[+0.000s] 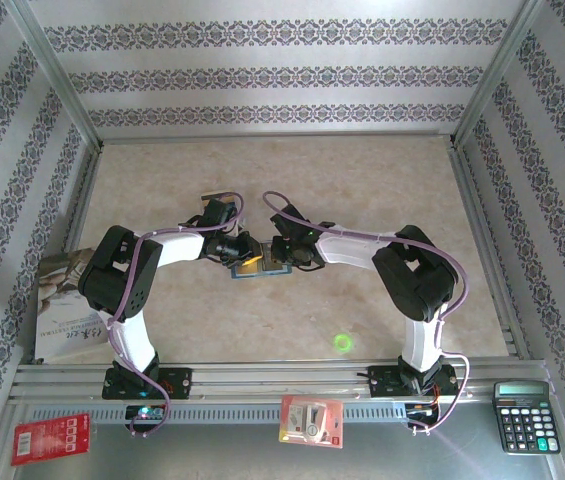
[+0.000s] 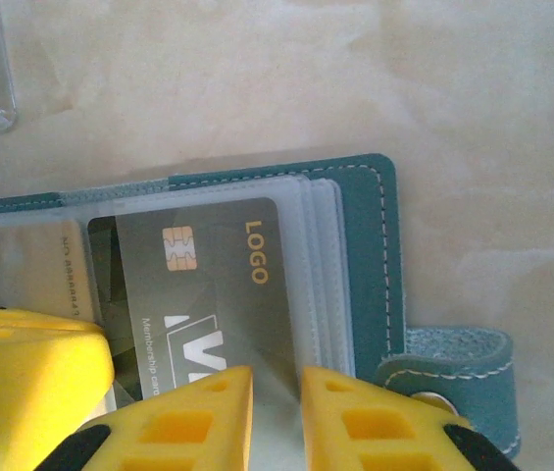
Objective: Take the credit cards out of the card holder
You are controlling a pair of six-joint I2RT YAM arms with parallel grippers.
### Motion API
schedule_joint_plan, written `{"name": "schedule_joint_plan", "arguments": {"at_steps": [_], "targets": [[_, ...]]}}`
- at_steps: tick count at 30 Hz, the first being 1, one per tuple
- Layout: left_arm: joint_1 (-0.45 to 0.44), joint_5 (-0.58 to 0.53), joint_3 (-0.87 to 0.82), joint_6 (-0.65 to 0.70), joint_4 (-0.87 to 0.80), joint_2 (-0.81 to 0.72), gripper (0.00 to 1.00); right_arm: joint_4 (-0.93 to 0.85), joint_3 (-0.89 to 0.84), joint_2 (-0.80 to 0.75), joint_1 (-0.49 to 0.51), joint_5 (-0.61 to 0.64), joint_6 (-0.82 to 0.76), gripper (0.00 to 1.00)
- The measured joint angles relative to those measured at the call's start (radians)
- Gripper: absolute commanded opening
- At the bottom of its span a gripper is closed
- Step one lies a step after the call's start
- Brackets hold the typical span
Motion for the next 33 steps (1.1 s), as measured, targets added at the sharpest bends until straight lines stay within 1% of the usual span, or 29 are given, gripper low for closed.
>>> {"name": "schedule_joint_plan", "arguments": {"at_steps": [11, 26, 33], "targets": [[0.001, 0.008, 0.000, -0.003, 0.005, 0.004, 0.14, 0.000, 0.000, 0.004, -0.006, -0.024, 0.000, 0.18], [0.001, 0.036, 0.000, -0.015, 0.024, 0.010, 0.14, 0.001, 0.001, 0.008, -0.013, -0.047, 0.000, 0.18], [0.008, 0.047, 0.000, -0.015, 0.025, 0.010, 0.07, 0.002, 0.001, 0.008, -0.013, -0.048, 0.000, 0.17]]}}
